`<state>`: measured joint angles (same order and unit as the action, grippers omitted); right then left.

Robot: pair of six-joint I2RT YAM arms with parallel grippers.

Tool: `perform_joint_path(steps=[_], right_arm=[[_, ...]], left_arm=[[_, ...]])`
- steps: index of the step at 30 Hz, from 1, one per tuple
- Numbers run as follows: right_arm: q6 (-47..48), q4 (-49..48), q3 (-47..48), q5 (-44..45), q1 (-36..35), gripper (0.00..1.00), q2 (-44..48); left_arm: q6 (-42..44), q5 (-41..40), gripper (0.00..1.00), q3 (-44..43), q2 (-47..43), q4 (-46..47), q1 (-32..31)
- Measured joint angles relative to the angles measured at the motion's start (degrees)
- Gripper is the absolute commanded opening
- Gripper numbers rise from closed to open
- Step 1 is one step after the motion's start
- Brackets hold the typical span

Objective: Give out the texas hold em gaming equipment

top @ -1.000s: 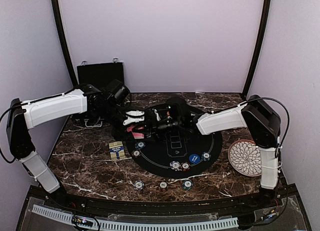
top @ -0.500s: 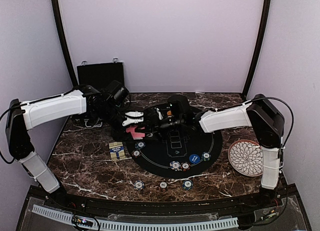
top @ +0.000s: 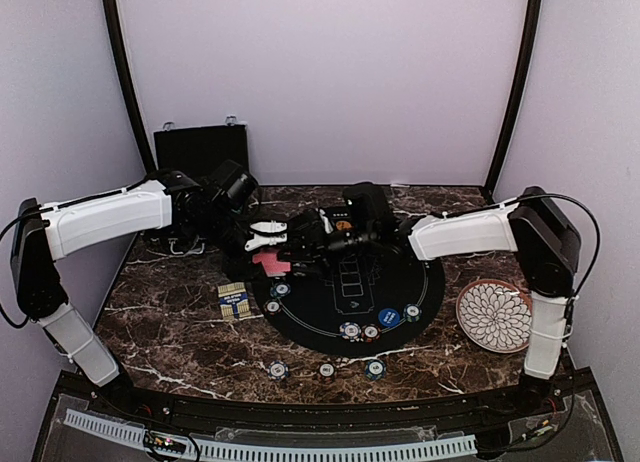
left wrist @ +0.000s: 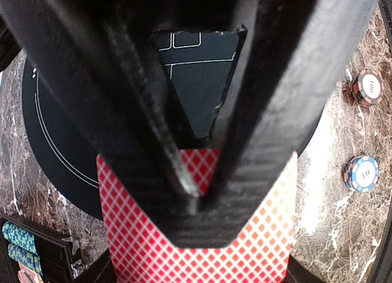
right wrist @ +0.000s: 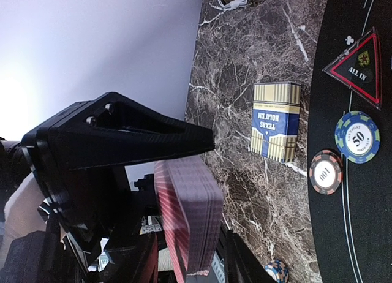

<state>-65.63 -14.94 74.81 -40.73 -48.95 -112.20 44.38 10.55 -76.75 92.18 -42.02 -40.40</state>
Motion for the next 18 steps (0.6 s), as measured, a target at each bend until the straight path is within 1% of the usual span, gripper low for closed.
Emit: perform_joint_path(steps=[9, 14, 18], right_arm=[[-0.7, -0.4, -1.8, -1.7, 0.0, 0.19, 0.5], [-1.5, -1.7, -2.9, -2.6, 0.0, 0.13, 0.7], [-2.2, -2.8, -3.2, -3.2, 0.0, 0.11, 1.3]], left_arm=[[0.0, -0.6, 0.15, 0.9, 0.0, 0.1, 0.0], [0.0, -1.0, 0.14, 1.1, 0.0, 0.0, 0.0], [0.0, -1.2, 0.14, 1.1, 0.0, 0.1, 0.0]])
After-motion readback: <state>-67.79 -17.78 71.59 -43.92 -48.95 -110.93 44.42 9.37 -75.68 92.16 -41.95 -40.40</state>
